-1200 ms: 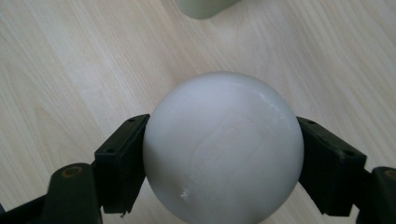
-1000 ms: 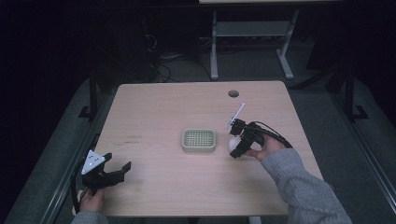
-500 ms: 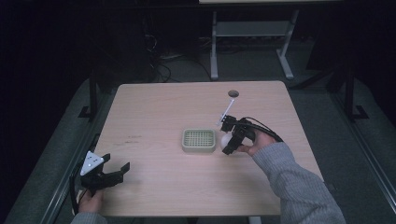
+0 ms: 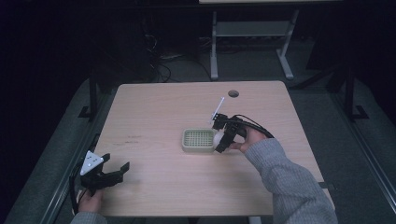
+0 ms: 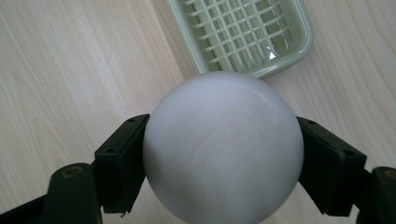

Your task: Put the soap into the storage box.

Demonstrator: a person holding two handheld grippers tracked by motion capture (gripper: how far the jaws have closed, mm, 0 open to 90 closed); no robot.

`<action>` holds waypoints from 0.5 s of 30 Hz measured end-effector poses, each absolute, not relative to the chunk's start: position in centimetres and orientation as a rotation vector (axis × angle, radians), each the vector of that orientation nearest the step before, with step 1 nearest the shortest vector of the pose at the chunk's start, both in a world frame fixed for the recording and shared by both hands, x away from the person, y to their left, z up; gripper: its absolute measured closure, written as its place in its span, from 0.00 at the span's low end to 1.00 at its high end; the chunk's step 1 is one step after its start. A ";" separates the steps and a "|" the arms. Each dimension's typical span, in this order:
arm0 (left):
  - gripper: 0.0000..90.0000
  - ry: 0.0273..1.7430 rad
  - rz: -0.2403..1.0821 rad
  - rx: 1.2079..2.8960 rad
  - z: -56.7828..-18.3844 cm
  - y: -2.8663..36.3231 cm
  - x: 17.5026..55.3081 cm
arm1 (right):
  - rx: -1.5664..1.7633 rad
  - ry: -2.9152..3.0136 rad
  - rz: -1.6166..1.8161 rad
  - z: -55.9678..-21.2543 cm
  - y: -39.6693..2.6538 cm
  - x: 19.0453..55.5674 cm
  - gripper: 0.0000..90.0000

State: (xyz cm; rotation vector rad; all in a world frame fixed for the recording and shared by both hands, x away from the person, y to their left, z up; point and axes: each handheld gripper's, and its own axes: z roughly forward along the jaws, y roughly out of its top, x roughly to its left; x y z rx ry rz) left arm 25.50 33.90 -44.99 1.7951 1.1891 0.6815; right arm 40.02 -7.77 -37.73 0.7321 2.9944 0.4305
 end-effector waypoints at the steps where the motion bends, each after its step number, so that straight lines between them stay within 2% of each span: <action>1: 0.14 1.192 0.680 1.799 -45.0 33.9 25.5 | 0.732 2.994 0.431 -37.7 -7.8 40.0 0.26; 15: 0.14 1.180 0.671 1.803 -45.1 33.6 25.9 | 0.711 3.000 0.450 -37.1 -6.4 40.9 0.26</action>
